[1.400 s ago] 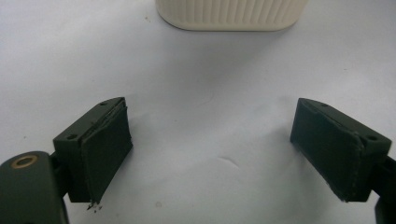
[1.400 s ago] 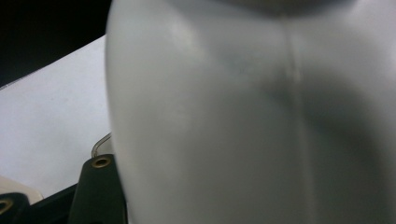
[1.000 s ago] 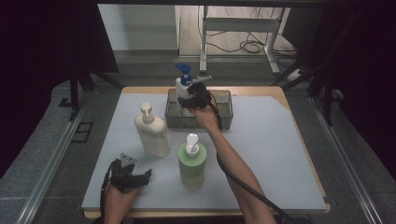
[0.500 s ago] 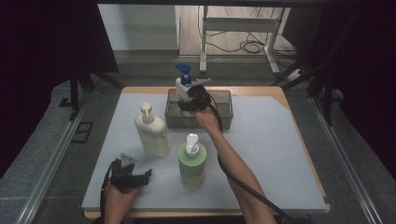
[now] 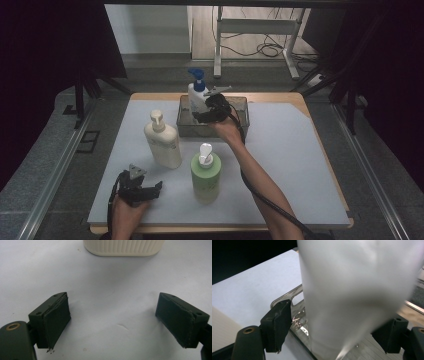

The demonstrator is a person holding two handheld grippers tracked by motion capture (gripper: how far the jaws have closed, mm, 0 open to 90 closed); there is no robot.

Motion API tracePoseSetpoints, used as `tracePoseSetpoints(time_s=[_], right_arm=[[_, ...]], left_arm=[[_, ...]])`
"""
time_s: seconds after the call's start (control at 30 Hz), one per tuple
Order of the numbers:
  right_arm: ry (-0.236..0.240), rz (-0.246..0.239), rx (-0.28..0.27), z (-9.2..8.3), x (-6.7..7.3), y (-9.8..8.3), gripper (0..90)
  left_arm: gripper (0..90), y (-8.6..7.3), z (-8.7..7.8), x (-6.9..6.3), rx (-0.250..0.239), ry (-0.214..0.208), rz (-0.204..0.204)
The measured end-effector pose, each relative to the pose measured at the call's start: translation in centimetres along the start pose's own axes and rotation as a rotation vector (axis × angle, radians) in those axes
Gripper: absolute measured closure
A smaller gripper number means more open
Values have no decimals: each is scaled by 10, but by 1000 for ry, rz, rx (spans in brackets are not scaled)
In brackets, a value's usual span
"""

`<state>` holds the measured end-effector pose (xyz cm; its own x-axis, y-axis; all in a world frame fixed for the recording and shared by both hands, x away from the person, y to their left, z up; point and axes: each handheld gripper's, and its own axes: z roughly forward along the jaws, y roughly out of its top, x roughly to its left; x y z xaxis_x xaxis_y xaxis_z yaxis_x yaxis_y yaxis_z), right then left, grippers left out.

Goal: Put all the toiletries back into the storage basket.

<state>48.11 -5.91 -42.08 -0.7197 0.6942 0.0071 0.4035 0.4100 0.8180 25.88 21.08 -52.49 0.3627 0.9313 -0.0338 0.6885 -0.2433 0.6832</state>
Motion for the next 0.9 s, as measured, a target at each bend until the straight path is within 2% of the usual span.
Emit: tracePoseSetpoints(time_s=[0.2,0.5,0.67,0.9], right_arm=[[15,-10,8,-11,0,-6,254],[37,10,31,-24,-8,-21,397],[32,26,51,-27,-17,-32,517],[12,41,77,-27,-23,-39,763]], left_arm=[[116,0,0,0,0,-1,0],[116,0,0,0,1,0,0],[116,0,0,0,-1,-1,0],[116,0,0,0,0,-1,0]])
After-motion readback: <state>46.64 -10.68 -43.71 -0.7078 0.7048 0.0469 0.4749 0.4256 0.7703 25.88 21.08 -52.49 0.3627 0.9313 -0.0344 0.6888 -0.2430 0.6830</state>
